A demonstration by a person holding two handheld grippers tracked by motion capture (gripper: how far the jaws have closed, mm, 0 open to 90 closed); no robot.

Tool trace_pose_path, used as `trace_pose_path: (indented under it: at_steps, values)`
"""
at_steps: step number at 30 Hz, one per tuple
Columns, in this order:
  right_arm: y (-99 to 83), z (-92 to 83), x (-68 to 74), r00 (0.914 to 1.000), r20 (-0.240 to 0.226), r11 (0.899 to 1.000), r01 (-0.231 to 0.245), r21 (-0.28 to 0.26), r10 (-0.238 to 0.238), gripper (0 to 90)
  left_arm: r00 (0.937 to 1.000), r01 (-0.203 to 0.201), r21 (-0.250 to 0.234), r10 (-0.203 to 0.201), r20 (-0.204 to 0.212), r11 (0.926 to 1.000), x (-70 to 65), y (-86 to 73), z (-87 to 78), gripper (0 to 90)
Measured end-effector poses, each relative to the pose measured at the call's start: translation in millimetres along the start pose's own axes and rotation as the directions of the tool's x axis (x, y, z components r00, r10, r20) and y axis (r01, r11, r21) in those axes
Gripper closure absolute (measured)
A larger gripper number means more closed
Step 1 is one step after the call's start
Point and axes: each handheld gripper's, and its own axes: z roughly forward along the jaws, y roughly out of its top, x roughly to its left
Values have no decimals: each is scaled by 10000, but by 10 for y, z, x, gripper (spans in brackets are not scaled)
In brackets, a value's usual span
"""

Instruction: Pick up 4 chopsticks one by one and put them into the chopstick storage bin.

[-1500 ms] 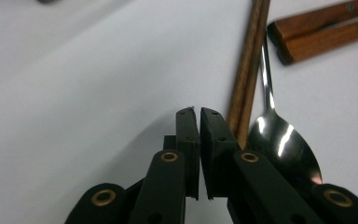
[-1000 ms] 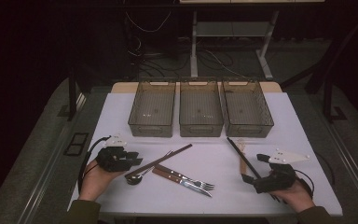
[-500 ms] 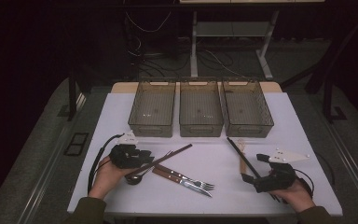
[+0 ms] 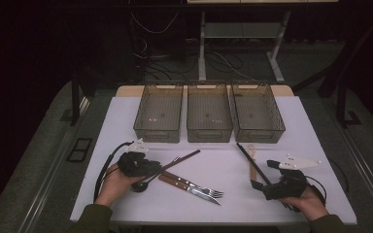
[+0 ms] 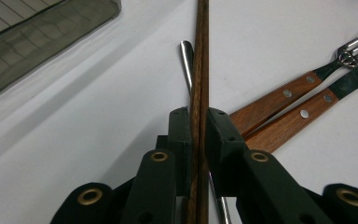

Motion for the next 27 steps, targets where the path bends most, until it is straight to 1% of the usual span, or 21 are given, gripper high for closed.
trace_pose_path:
  at_steps: [1,3,6,7,14,18,19,27]
  values:
    - [0,0,1,10000,-4,10000,-11,-5,11,10,10000,76,14,-76,5,10000,-7,-1,5,802]
    - [0,0,-1,10000,5,10000,7,2,-7,10,10000,-27,27,27,17,10000,-2,1,9,808]
    - [-1,5,0,10000,11,10000,51,12,-51,10,10000,-42,120,42,-28,9999,2,-1,9,813]
    - [0,6,1,10000,5,10000,52,21,-52,9,10000,41,120,-40,-39,9999,-1,-4,12,813]
    - [-1,8,2,10000,35,10000,41,58,-42,10,10000,-31,185,32,-82,9998,11,-7,14,813]
    - [-1,8,4,10000,31,10000,47,59,-47,10,9998,48,214,-43,-198,9998,13,-12,19,813]
    - [-1,7,4,10000,29,10000,45,58,-45,9,9998,-9,226,14,-214,9997,20,-13,21,813]
    - [-1,9,3,10000,26,10000,54,53,-54,9,9993,-89,378,103,-364,9992,39,-24,35,812]
